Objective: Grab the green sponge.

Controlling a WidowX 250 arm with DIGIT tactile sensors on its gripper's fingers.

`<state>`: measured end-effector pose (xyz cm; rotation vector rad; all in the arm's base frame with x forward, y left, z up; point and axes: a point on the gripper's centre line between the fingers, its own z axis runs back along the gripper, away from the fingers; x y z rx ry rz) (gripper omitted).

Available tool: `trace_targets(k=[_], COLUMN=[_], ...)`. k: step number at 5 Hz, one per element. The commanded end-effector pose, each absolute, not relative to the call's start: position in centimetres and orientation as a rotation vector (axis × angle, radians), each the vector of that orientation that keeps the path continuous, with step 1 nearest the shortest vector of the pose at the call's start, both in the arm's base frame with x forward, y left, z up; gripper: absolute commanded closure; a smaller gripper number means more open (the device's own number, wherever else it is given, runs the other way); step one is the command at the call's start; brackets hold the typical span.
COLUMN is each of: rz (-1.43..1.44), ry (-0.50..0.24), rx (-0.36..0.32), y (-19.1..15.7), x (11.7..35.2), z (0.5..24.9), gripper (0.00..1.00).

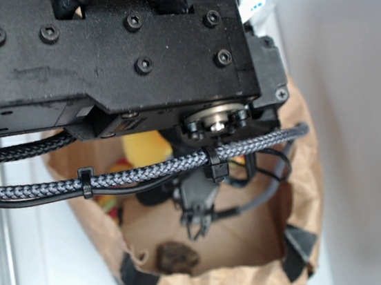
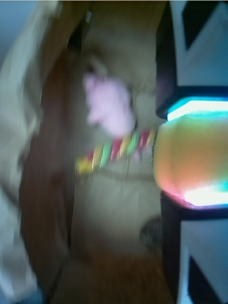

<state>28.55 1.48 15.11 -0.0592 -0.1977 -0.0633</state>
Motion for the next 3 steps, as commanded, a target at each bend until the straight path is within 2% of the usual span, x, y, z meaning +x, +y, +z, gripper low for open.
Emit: trace_targets(k=[1, 3], rz=[-0.068, -0.093], ry=[-0.304, -0.282], rx=[-0.09, -0.002], y=[0.67, -0.32], x=[28.67, 28.97], z=[18.53, 18.0], gripper=[1.0, 1.0])
